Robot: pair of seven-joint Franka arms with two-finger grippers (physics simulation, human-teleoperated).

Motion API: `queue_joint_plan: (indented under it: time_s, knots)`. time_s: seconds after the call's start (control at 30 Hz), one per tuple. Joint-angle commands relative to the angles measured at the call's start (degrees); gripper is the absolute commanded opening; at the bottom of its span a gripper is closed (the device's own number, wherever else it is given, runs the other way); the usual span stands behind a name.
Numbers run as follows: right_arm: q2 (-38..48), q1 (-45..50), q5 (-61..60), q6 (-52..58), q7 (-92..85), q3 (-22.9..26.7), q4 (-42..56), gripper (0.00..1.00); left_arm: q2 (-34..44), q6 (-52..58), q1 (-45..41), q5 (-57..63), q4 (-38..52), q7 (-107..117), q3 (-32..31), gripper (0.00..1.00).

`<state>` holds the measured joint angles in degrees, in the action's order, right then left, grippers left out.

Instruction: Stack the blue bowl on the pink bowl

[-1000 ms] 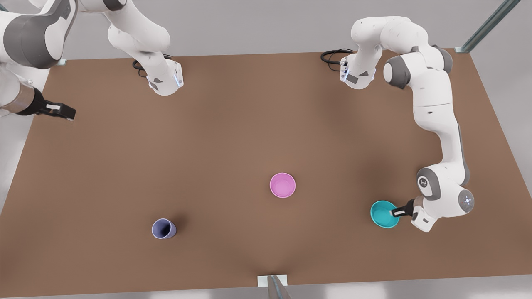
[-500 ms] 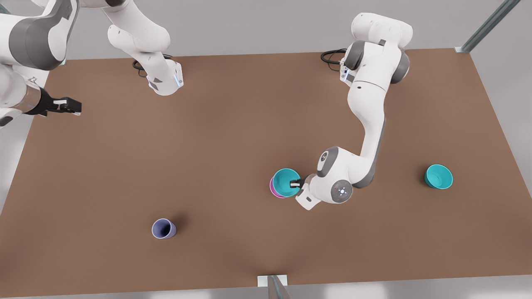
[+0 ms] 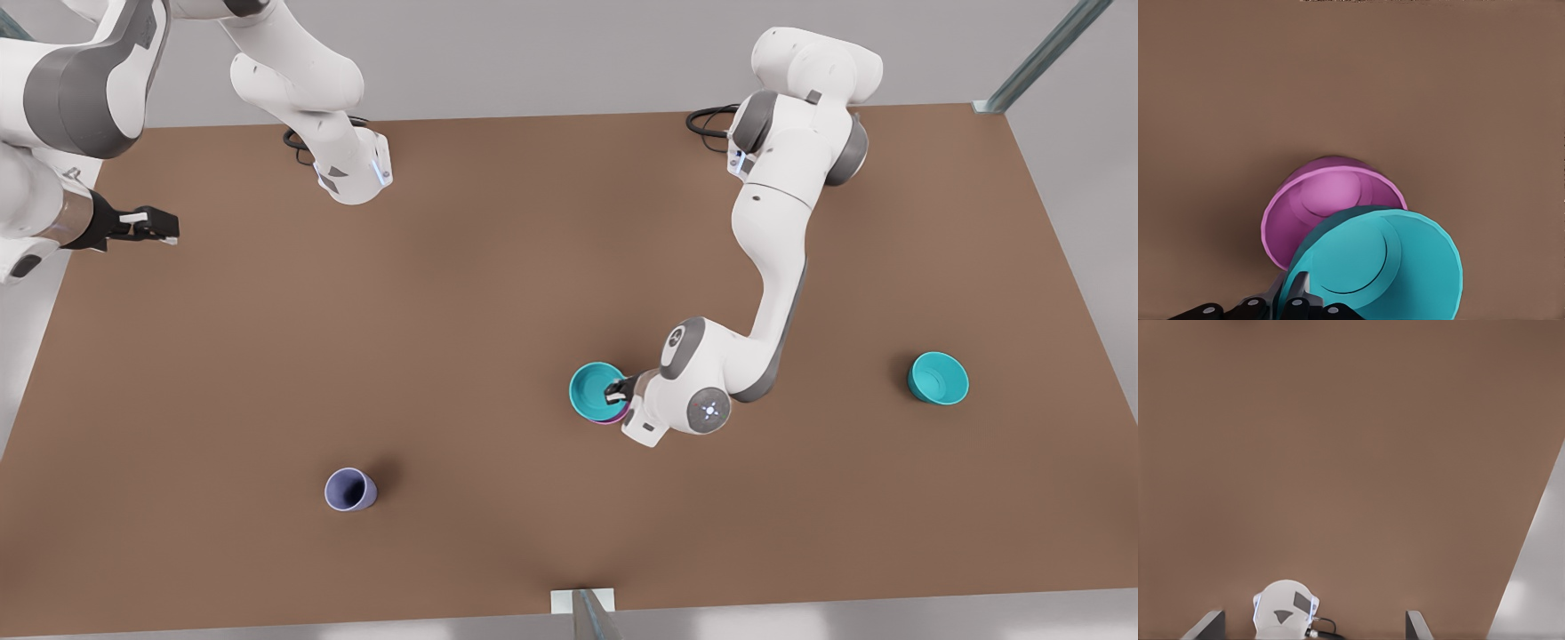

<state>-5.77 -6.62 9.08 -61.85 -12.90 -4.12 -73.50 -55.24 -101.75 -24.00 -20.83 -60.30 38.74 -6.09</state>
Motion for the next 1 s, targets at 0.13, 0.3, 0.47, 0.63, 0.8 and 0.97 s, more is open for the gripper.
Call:
queue_joint_plan:
  time_s: [0.13,0.3,0.47,0.63,0.8,0.97]
  knots:
    - [0.0,0.0,0.0,0.5,-3.2,0.1,0.0,1.0,0.3,-1.4,0.4,0.4,0.0,9.9,0.0,0.21]
    - [-0.3,0.0,0.0,0.5,-3.2,0.1,0.0,1.0,0.7,-1.1,0.4,0.8,-1.5,9.9,0.2,0.21]
    - [-0.5,0.0,0.1,0.5,-3.3,0.1,0.0,1.0,0.8,-1.1,0.4,1.0,-1.8,9.9,0.2,0.3]
    - [-0.5,-0.1,0.0,0.9,-3.3,0.2,0.0,1.0,14.4,24.9,2.4,6.1,-1.2,-12.4,16.4,1.0]
    - [-0.2,-0.1,0.1,0.5,-3.3,0.2,0.0,1.0,44.2,23.4,9.9,17.8,-14.3,-38.7,15.7,1.0]
    - [0.1,-0.1,0.7,-0.7,-3.2,0.2,0.0,1.0,44.4,26.3,14.1,22.6,-13.7,-37.9,8.8,1.0]
